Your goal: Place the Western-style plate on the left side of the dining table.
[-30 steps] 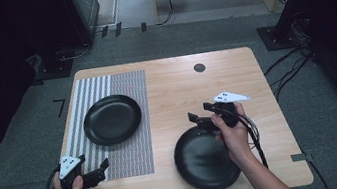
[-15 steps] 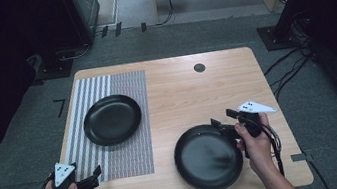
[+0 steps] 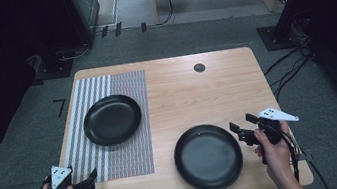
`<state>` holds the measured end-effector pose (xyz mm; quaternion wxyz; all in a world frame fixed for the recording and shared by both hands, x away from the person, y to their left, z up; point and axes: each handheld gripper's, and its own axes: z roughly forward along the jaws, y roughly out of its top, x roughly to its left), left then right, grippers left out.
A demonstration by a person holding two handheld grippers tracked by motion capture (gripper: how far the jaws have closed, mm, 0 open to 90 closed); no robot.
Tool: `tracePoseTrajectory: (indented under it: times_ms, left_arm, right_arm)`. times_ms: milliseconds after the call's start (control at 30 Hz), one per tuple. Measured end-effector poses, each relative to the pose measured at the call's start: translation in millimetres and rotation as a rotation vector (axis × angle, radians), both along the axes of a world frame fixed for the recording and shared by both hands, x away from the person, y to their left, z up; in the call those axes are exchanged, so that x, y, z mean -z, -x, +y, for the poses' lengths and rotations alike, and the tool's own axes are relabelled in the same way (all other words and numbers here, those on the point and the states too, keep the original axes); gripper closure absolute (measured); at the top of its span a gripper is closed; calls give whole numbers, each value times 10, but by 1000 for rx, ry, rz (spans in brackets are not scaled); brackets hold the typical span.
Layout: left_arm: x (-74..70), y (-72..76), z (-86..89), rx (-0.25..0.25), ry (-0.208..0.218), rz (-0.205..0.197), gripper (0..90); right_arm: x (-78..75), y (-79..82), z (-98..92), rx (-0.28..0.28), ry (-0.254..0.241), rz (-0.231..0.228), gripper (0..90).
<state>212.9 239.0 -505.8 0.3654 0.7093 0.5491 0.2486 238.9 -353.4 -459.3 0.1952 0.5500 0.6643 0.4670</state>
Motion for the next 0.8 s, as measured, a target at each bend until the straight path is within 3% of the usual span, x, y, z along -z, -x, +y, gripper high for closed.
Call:
tracePoseTrajectory:
  times_ms: [400,800]
  left_arm:
    - [27,17,114,-27,5,13,95]
    - [50,37,154,-39,29,29,95]
  right_arm:
    - [205,250,-495,113,41,38,198]
    - [356,436,-780,170,78,99,185]
